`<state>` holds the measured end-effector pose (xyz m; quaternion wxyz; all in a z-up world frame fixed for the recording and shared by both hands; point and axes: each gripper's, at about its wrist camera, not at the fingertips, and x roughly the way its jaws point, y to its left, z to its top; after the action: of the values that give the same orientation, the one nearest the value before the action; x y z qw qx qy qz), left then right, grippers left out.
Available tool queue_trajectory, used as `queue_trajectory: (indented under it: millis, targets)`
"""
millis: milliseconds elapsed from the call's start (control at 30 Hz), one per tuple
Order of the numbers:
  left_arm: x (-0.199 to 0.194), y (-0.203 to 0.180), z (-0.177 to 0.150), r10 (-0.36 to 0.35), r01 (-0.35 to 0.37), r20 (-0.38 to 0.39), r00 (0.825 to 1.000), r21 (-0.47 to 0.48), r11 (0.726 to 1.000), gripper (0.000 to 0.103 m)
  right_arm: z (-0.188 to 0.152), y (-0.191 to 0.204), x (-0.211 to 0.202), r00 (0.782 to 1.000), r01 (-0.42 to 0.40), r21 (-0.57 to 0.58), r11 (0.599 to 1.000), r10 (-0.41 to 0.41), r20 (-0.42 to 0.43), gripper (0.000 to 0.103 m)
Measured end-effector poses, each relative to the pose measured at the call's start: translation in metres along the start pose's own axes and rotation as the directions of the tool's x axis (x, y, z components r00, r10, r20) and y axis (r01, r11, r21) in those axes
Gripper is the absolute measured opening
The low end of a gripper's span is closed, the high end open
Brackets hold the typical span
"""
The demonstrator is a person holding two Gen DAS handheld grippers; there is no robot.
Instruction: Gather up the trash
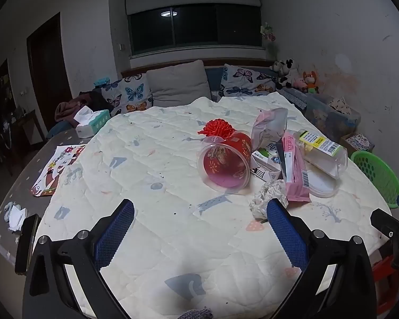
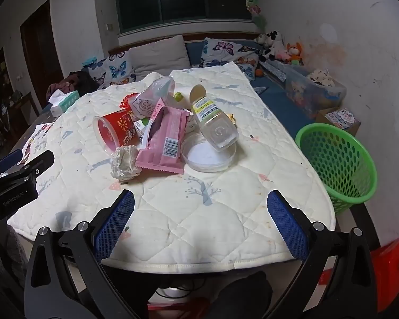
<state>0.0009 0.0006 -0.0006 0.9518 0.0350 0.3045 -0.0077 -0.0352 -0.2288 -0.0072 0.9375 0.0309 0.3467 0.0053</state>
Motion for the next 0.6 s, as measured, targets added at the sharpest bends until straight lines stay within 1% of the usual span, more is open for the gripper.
queue_trajectory:
  millis: [67, 233, 267, 367, 400, 600]
  targets:
    - [-0.001, -0.002, 0.0, 0.011, -0.011, 0.006, 1.0, 0.009, 1.0, 0.097, -0.001, 0.001, -0.001, 1.0, 0.006, -0.01, 1.0, -0.006, 0.007, 0.099]
    - [-0.001, -0.013, -0.001, 0.01, -0.01, 0.008, 1.0, 0.019, 1.0, 0.097, 0.0, 0.0, -0.001, 1.0, 0.012, -0.003, 1.0, -0.012, -0.002, 0.099]
    - [-0.004, -0.005, -0.003, 0.001, -0.001, 0.013, 1.0, 0.013, 1.0, 0.097, 0.001, 0.0, -0.001, 1.0, 0.01, -0.003, 1.0, -0.01, -0.002, 0.099]
    - [-0.008, -0.006, -0.005, 0.0, 0.0, 0.015, 1.0, 0.013, 1.0, 0.097, -0.001, 0.002, -0.006, 1.0, 0.014, -0.005, 1.0, -0.014, 0.009, 0.099]
    - [-0.004, -0.007, -0.002, 0.003, -0.003, 0.004, 1.0, 0.015, 1.0, 0.097, -0.001, 0.002, -0.007, 1.0, 0.01, -0.003, 1.0, -0.01, 0.007, 0.099]
    - [0.0, -0.006, -0.002, 0.003, -0.003, -0.004, 1.0, 0.011, 1.0, 0.097, 0.001, -0.001, 0.001, 1.0, 0.011, 0.003, 1.0, -0.011, -0.004, 0.099]
